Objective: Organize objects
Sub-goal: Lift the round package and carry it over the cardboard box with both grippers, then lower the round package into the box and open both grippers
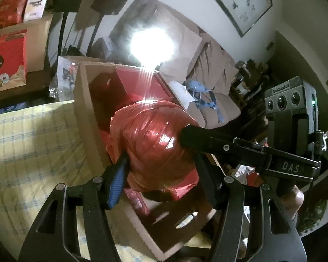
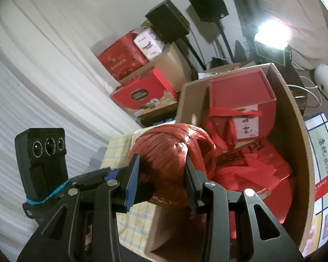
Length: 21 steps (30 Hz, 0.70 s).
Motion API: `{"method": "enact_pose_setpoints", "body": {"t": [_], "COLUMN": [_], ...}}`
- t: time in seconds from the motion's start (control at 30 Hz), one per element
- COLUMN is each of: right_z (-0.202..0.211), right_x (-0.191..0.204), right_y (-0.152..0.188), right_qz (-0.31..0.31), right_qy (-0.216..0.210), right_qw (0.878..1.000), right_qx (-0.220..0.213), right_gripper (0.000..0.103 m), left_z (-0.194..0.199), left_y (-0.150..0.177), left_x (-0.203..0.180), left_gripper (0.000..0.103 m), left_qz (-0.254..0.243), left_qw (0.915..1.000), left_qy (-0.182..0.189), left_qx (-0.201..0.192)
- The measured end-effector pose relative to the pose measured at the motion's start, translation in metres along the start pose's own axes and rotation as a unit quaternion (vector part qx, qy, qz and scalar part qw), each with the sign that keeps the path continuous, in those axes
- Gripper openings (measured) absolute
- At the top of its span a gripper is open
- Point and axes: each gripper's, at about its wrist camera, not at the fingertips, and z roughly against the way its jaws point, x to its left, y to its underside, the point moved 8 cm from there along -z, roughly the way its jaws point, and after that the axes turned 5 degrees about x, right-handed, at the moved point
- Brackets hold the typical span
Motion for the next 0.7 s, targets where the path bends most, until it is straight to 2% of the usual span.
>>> {"method": "enact_pose_setpoints", "body": {"t": [0.3,0.7], "right_z": [-0.010,-0.044], "right_x": [-0.033,-0.064], "right_y": [-0.002,-0.013], "right_qz": [-0.025,-0.051], "right_qy": [-0.004,-0.006], "right_qw": [1.000,0.998], "right_qx": [0.006,0.019], "right_gripper": [0.038,0.039], "left_z": [-0.033,-0.064], "left_y": [-0.006,-0.017], "left_x": [0.004,0.029], "left_gripper": [0.057,0.058], "left_qz": [-0.008,0.012], "left_qw": [0.9995,0.9979], "left_qy": [-0.018,-0.051], "left_qx": [0.023,0.040]}}
